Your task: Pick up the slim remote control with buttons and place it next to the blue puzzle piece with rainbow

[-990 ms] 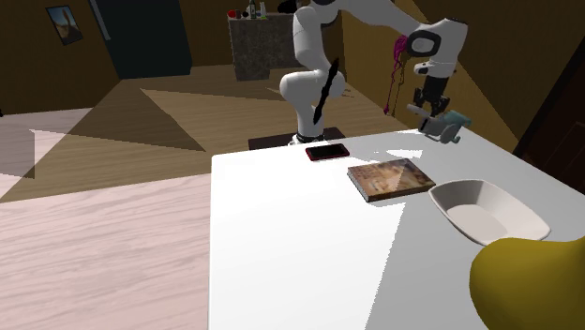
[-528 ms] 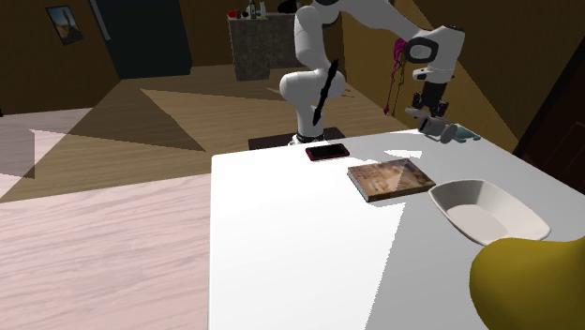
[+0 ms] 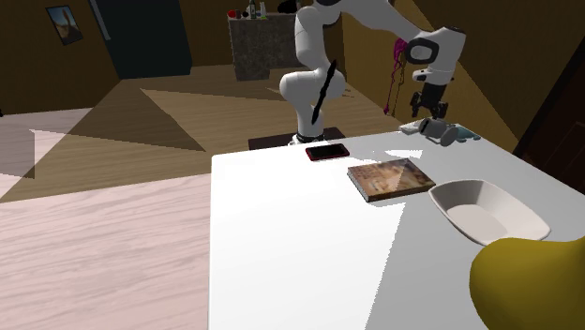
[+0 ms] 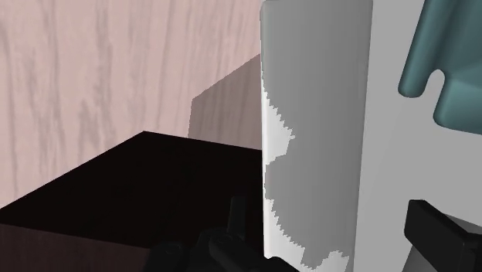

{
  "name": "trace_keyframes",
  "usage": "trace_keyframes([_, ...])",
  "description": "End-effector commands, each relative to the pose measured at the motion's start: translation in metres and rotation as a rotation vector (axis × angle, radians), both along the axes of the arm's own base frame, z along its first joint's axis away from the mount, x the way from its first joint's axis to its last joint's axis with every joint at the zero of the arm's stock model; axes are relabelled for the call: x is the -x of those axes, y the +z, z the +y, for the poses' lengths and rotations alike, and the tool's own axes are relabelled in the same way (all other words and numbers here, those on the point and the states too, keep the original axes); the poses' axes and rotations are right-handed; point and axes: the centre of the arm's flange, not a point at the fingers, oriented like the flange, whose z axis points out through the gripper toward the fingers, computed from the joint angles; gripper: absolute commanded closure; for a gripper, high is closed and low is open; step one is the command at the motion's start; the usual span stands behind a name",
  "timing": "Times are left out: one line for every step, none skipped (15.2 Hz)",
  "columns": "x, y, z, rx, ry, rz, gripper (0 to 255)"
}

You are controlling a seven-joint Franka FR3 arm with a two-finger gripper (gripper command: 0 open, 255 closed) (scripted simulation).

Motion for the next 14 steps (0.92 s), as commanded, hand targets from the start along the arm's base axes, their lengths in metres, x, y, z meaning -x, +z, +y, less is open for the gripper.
trace_keyframes([-0.003, -0.003, -0.004, 0.009, -0.008, 0.001, 0])
trace_keyframes([-0.004, -0.006, -0.009, 0.009, -0.007, 0.002, 0])
trace_keyframes([-0.004, 0.007, -0.009, 0.009, -0.007, 0.002, 0])
trace_keyframes([-0.005, 0.020, -0.009, 0.009, -0.007, 0.002, 0])
trace_keyframes([-0.005, 0.033, -0.009, 0.009, -0.007, 0.002, 0])
trace_keyframes([-0.005, 0.044, -0.009, 0.009, -0.007, 0.002, 0])
trace_keyframes([-0.005, 0.043, -0.009, 0.009, -0.007, 0.002, 0])
trace_keyframes([-0.005, 0.043, -0.009, 0.009, -0.007, 0.002, 0])
trace_keyframes([-0.005, 0.044, -0.009, 0.009, -0.007, 0.002, 0])
trace_keyframes([-0.005, 0.044, -0.009, 0.009, -0.007, 0.002, 0])
trace_keyframes([-0.005, 0.043, -0.009, 0.009, -0.007, 0.002, 0])
trace_keyframes([-0.005, 0.043, -0.009, 0.009, -0.007, 0.002, 0])
trace_keyframes([-0.005, 0.043, -0.009, 0.009, -0.007, 0.002, 0])
trace_keyframes([-0.005, 0.043, -0.009, 0.009, -0.007, 0.002, 0])
